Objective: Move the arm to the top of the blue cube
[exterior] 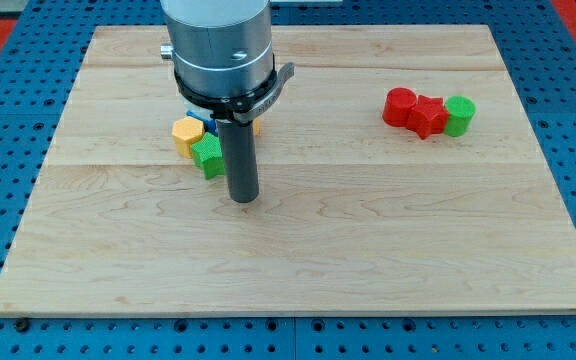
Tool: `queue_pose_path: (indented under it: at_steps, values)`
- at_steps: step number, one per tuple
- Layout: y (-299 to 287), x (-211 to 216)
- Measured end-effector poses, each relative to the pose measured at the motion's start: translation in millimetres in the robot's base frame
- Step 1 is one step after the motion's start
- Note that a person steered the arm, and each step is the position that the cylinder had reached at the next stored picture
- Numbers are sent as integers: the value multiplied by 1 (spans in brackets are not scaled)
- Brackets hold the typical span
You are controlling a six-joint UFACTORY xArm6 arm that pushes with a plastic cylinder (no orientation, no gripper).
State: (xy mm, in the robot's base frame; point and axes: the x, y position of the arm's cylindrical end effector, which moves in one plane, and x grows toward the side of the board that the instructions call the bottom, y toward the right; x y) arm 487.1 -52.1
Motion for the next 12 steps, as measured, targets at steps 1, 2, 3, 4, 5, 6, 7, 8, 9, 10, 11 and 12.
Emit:
queue_pose_path:
  at_steps: [1,2,3,4,5,6,7,8,9,10,11,12]
  values:
    - [3,-18]
    - [5,-8]
    - [25,-6]
    - [27,-7]
    - [32,-7]
    - [65,-16]
    - [81,-46]
    - [67,-102]
    - [39,-138]
    - [-18,-151]
    - [-90,-153]
    - [-100,-133]
